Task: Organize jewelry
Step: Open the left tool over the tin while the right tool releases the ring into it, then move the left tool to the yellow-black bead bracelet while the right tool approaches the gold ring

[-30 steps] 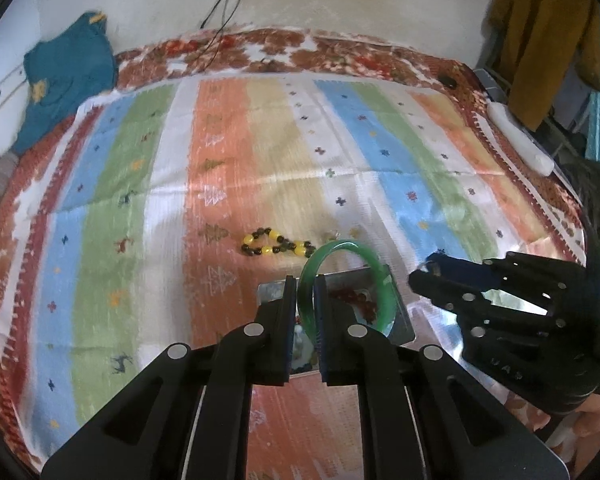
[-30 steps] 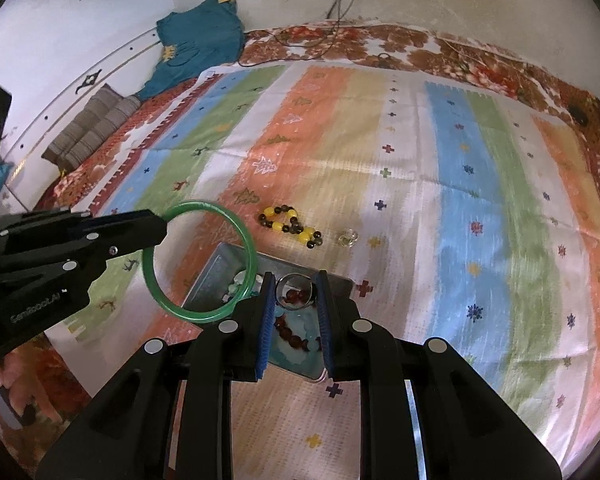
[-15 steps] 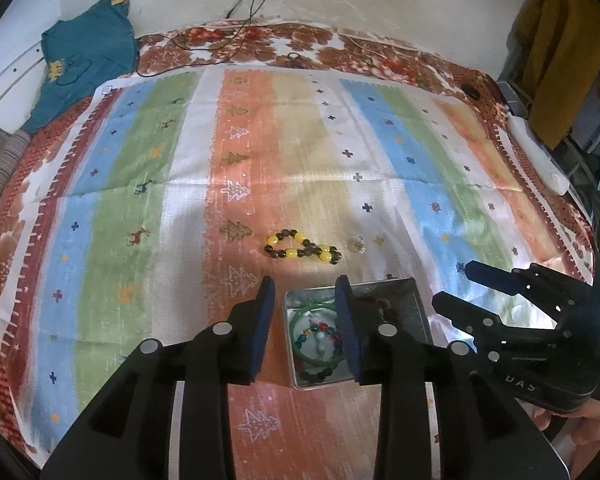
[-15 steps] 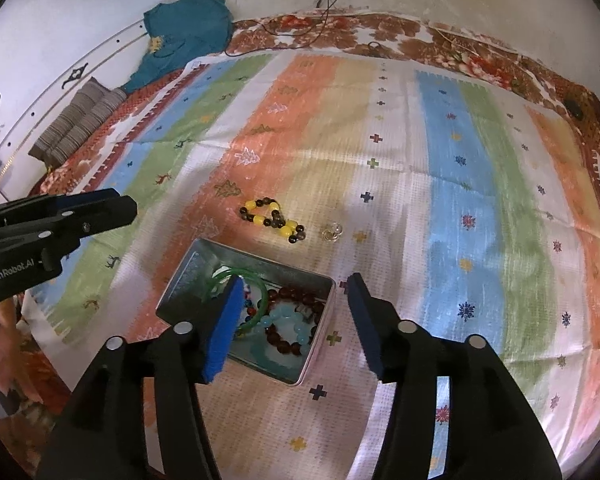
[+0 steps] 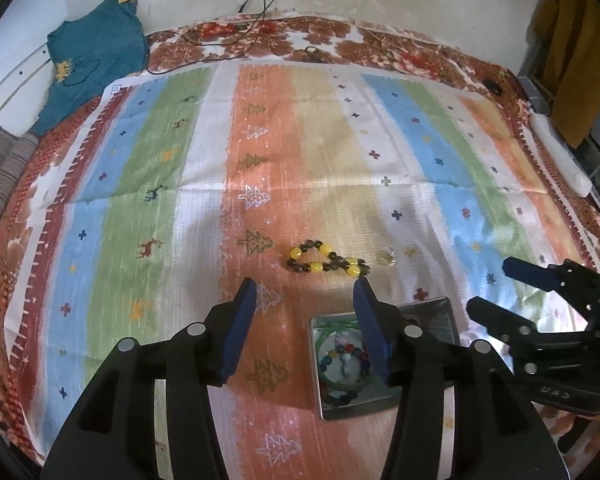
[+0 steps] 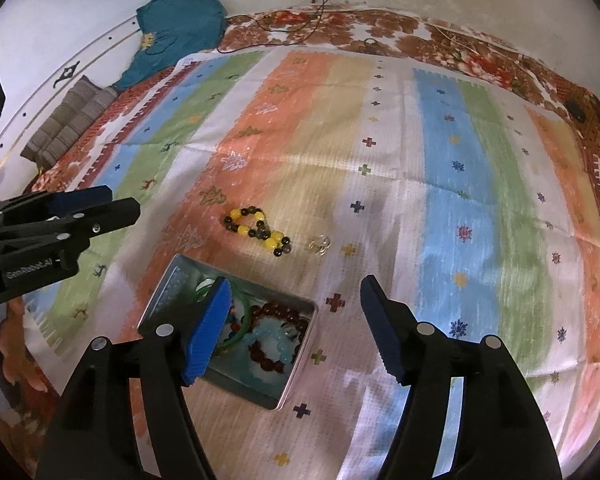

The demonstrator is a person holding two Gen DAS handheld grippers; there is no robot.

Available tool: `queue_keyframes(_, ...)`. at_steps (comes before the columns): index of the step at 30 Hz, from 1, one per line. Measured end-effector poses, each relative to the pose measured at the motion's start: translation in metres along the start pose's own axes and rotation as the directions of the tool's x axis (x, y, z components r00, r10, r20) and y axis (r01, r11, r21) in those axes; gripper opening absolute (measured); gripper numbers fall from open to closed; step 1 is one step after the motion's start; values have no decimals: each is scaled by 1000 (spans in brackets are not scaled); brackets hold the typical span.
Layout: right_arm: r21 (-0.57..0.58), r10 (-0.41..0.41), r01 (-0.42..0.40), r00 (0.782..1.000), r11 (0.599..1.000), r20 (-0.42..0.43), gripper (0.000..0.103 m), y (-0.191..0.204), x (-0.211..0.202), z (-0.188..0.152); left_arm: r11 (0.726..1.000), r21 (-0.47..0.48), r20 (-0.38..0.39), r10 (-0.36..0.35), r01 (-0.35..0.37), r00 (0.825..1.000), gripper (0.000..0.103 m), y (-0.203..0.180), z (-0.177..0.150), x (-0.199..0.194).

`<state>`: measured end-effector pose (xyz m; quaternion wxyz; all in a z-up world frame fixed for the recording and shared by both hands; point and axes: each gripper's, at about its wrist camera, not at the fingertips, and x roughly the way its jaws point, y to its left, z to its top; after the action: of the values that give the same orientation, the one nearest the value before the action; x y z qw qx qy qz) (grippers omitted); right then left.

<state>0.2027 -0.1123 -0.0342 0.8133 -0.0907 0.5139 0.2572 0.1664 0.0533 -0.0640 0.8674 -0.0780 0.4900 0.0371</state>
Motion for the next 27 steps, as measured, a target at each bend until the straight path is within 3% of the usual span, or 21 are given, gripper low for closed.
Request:
queue_keyframes(8,-6,5,-5,999,1000,-32,69,0,15,10,1000,-18,-53,0,0,999,51,8,11,24)
queue_keyframes(11,-14,3,-3,999,1000,-49,69,-1,22,13,1000,-7,-66,8,-8,998,56,6,15,33)
queue_keyframes(27,-22,-32,30,992,999,-124,69,-6,61,25,1000,-13,-150,26,-28,988,56,12,29,80)
